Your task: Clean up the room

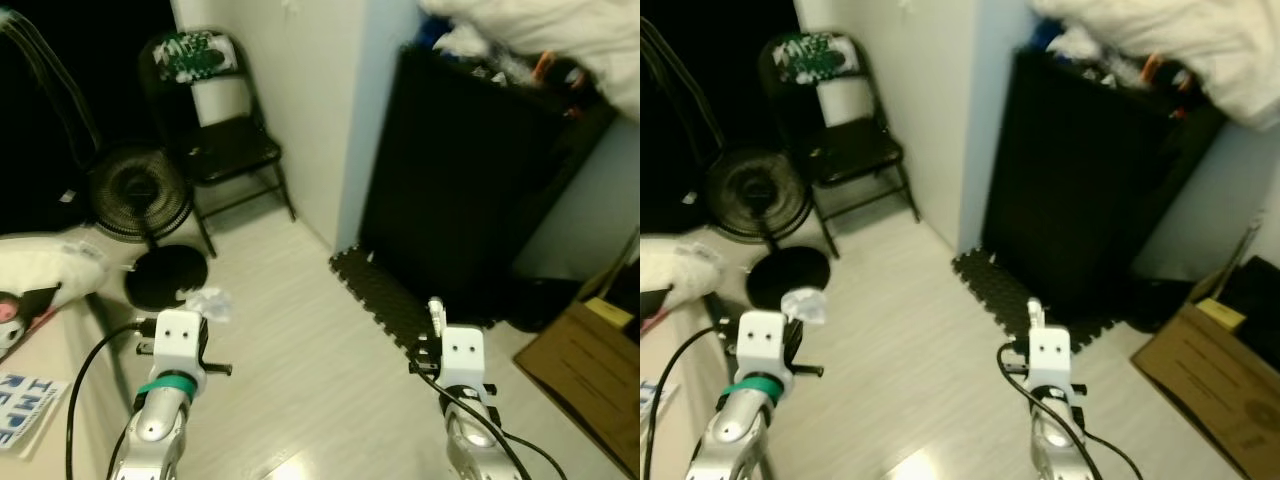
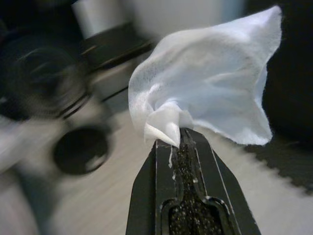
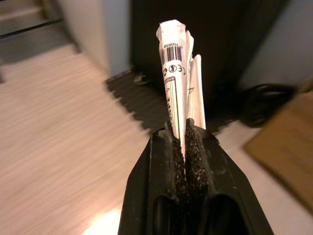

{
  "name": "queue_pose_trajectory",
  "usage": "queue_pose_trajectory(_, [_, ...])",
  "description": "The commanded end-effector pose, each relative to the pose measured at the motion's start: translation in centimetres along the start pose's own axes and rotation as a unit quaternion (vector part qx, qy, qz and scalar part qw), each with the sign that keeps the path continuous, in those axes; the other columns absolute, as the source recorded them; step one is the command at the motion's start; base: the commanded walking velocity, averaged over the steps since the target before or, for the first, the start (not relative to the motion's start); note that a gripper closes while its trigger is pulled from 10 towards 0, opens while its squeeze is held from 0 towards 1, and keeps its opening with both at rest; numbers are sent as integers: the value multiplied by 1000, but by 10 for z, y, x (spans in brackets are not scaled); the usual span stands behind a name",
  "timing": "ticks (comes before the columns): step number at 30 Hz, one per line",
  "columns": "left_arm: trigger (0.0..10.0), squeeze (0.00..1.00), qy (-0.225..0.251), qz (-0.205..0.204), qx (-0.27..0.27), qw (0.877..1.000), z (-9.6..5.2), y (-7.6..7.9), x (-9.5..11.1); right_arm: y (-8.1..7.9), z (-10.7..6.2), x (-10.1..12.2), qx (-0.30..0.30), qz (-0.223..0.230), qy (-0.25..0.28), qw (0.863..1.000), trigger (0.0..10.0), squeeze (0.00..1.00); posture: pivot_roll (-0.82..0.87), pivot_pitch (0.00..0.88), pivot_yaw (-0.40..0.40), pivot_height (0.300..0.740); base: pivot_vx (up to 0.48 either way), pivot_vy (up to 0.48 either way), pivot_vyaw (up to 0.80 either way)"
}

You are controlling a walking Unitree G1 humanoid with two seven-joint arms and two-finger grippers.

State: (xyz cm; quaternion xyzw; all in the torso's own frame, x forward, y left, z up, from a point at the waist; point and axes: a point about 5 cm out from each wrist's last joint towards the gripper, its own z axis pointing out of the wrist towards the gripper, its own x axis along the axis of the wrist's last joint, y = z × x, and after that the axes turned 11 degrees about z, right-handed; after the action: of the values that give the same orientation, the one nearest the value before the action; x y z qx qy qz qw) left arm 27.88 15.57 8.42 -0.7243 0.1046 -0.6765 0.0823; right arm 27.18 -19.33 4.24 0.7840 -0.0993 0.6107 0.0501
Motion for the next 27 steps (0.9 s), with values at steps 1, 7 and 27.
queue_pose_trajectory(1, [10000,0,-13,5,4,1000,-3,-3,-7,-2,-1,-2,3,1,-9,1000,10000,0,48,0,85,740,0,0,-800])
queue_pose_trajectory(7, [10000,0,5,24,-3,1000,0,-8,3,-3,1,1,2,3,-12,1000,10000,0,48,0,90,740,0,0,-800])
queue_pose_trajectory(27, [10000,0,-2,20,7,1000,2,-5,2,0,-3,-5,5,-9,-18,1000,10000,0,35,0,97,740,0,0,-800])
